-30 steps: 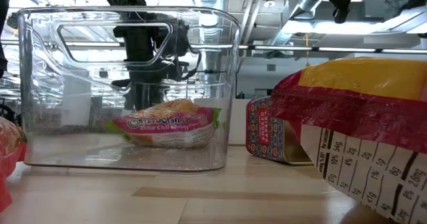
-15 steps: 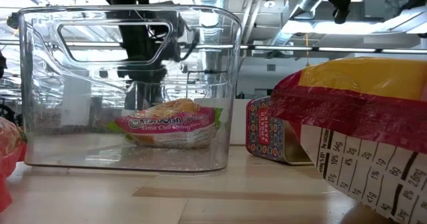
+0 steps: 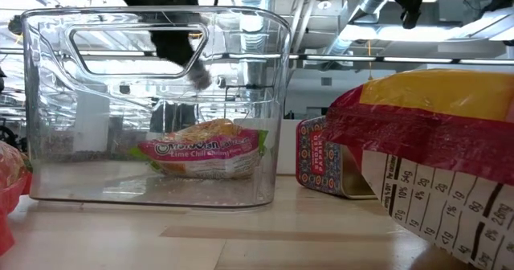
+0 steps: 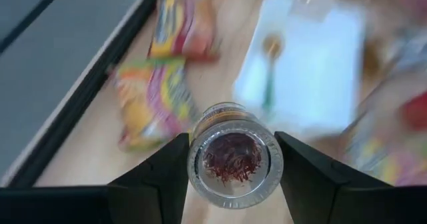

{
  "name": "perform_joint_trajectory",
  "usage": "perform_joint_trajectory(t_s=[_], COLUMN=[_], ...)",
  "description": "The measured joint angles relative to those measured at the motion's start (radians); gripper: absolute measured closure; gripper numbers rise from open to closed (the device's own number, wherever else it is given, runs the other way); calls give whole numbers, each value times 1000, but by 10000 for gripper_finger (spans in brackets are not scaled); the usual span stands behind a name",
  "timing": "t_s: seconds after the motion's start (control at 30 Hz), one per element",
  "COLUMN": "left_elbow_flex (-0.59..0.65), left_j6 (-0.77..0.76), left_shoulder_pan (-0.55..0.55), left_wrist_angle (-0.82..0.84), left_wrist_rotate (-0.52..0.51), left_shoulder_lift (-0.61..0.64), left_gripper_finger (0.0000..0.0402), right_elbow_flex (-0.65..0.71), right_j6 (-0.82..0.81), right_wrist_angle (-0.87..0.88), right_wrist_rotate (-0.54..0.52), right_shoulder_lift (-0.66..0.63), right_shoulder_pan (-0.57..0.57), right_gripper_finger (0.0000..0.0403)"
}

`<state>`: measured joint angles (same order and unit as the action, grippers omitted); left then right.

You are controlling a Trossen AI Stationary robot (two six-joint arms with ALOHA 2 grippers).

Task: Pick & Place Food Item
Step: Put the brown spice bottle into the black bin

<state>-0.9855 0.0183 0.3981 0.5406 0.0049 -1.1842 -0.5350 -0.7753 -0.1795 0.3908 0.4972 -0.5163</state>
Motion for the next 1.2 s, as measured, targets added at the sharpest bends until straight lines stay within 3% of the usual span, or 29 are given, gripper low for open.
perform_joint_trajectory(t_s=[0.33, 0.63, 0.77, 0.9, 1.2], left_elbow_flex=[0, -1, -1, -1, 0], left_j6=[-348, -588, -673, -735, -785], left_shoulder_pan=[-19, -88, -130, -157, -174], left_wrist_angle=[-437, -758, -933, -1032, -1111], left_wrist_rotate=[239, 238, 244, 240, 230], left_shoulder_lift=[37, -38, -103, -157, -204], left_gripper_finger=[219, 219, 219, 219, 219], right_elbow_flex=[0, -4, -46, -133, -409], right_j6=[80, 523, 704, 778, 795], right_wrist_angle=[-61, -227, -194, -114, 196], right_wrist_rotate=[0, -141, -298, -432, -437], right_shoulder_lift=[0, 17, 73, 175, 392], right_shoulder_pan=[0, 108, 199, 277, 330], right_gripper_finger=[148, 148, 148, 147, 146])
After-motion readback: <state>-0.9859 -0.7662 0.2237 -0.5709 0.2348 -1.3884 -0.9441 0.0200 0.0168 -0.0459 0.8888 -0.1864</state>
